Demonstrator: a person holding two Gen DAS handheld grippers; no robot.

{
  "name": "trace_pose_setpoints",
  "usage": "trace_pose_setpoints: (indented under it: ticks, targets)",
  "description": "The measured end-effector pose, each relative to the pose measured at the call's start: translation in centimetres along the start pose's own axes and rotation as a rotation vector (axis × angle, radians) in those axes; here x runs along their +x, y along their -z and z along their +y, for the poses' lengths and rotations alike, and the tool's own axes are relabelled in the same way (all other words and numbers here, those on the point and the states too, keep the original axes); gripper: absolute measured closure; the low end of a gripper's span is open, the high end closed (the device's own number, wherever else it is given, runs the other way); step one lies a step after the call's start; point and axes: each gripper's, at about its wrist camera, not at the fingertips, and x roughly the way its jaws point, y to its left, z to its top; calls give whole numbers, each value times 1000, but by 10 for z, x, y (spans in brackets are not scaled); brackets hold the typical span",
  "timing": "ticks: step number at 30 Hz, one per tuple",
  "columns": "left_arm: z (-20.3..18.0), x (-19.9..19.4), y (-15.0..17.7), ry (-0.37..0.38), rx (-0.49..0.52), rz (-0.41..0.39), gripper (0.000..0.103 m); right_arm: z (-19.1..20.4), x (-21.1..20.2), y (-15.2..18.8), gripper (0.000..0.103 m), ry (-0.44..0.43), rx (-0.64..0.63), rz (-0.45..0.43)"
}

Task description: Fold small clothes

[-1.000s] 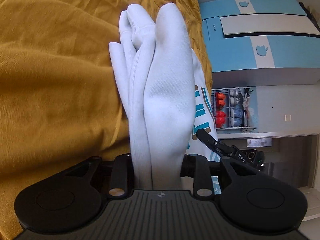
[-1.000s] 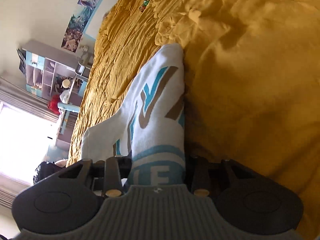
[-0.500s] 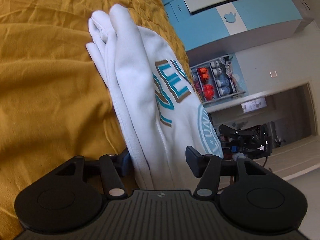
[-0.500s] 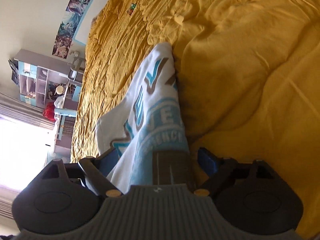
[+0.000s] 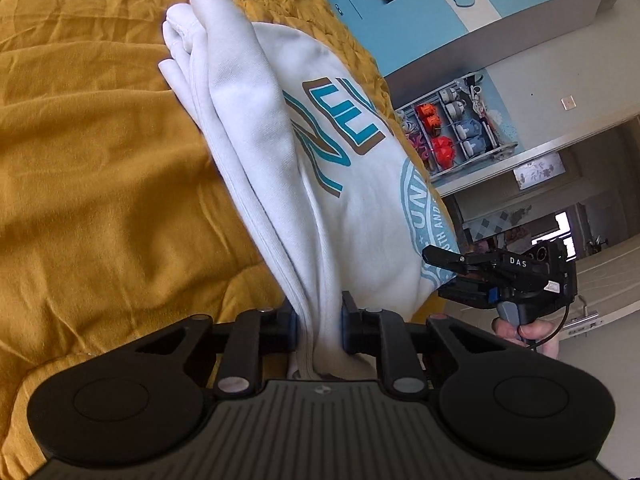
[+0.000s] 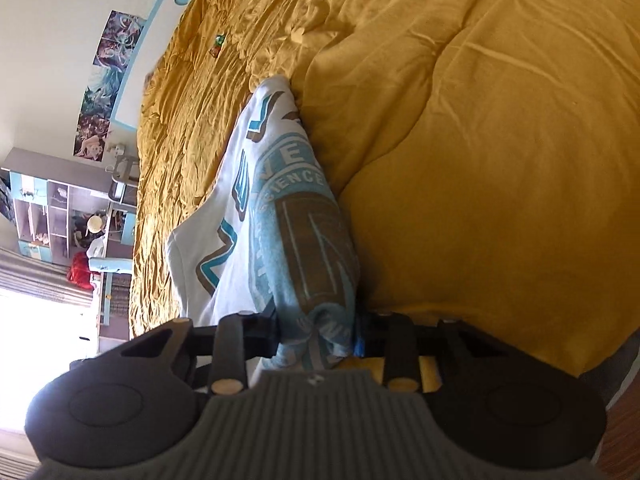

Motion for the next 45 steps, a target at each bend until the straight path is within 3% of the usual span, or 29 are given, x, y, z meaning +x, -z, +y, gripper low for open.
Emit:
trace_pose_setpoints:
  ticks: [2, 4, 7, 9, 11, 14, 17, 19, 25, 30, 32, 35, 39, 45]
  targets:
    - [-12, 1, 4, -69, 83, -9, 81, 8, -1, 8, 72, 70, -50, -27]
    - [-28, 0, 10, -150, 172, -31, 76, 28, -7, 21, 61, 195, -156, -84]
    - [-60, -8, 21, -300, 330, -86, 68, 59, -20, 46, 31, 410, -286, -203]
    - [-82, -15, 30, -392, 440, -124, 66, 70, -36, 57, 25, 529, -236, -268]
    - [-105, -23, 41, -472, 534, -170, 54, 84, -54, 71, 25, 551, -192, -319]
    - [-125, -39, 48, -425, 581, -216, 35, 114, -74, 100, 21, 510, -260, -387]
    - [-146, -52, 51, -360, 608, -265, 18, 146, -77, 128, 21, 576, -341, -450]
    - [-159, -54, 51, -382, 604, -281, 11, 160, -70, 144, 21, 607, -385, -461]
    - [-165, -63, 60, -478, 466, -443, 11, 167, -45, 179, 21, 618, -376, -420]
    - [-159, -60, 68, -623, 398, -415, 12, 170, -29, 194, 21, 617, -367, -376]
    - [-155, -59, 72, -610, 412, -403, 12, 175, -24, 201, 21, 630, -395, -364]
    - [-148, -60, 72, -590, 356, -361, 11, 181, -15, 206, 21, 637, -428, -345]
    - [-137, -51, 69, -616, 281, -235, 11, 187, -3, 213, 21, 620, -452, -306]
    - [-119, -41, 79, -639, 223, -183, 11, 192, 17, 219, 22, 627, -472, -249]
